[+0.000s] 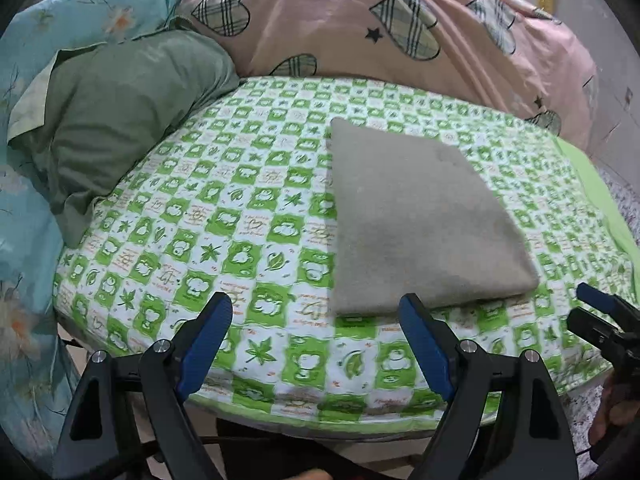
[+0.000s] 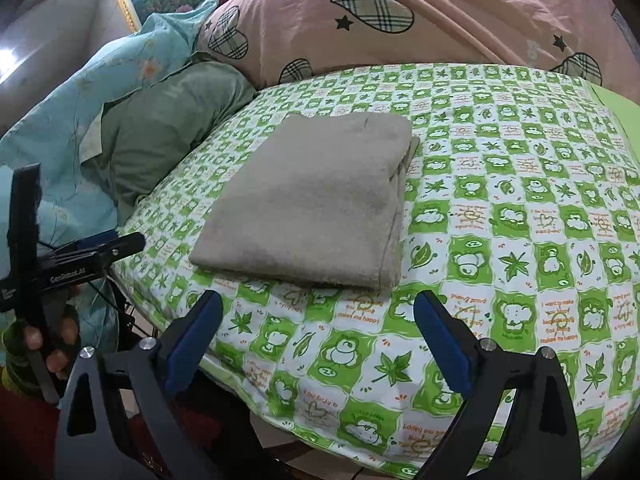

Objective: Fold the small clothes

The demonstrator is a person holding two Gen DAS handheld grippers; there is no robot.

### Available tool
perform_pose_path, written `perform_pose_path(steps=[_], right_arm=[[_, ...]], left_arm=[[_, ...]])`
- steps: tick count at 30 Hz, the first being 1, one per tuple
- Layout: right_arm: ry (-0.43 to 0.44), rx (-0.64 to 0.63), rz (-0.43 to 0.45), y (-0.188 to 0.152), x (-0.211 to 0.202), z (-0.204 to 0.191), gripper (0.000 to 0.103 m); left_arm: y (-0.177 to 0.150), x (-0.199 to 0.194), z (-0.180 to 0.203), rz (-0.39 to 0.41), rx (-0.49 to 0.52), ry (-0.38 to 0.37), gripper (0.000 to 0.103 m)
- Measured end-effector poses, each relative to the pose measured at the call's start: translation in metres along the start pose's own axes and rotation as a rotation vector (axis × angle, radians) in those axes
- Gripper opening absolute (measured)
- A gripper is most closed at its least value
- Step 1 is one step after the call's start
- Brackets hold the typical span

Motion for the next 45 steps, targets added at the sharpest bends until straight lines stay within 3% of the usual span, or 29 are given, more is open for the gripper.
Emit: perform_pose_path(steps=[13, 25, 45], right_arm=[[0.01, 0.006, -0.011, 0.014, 0.009, 0.003, 0.097], [0.025, -0.055, -0.066, 0.028, 0.033, -0.011, 0.097], [0.03, -0.058, -0.034, 0.047, 0.036, -0.013, 0.098]], left_arm=[[0.027, 0.004, 0.01, 0.03, 0.021, -0.01, 0.086], [0.033, 0.023, 0.015, 0.004, 0.068, 0.018, 0.086], [0.039, 0.025, 0.026, 0.019, 0.116, 0.011, 0.086]])
Point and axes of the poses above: each gripper's, at about its wrist camera, not at the fingertips, and x roughly the way its jaws point, z to its right, y to its top, the point moved 5 cm from there along x, roughly the way its jaws point, and after that the axes turned 15 degrees about z, right-handed, at the moved point
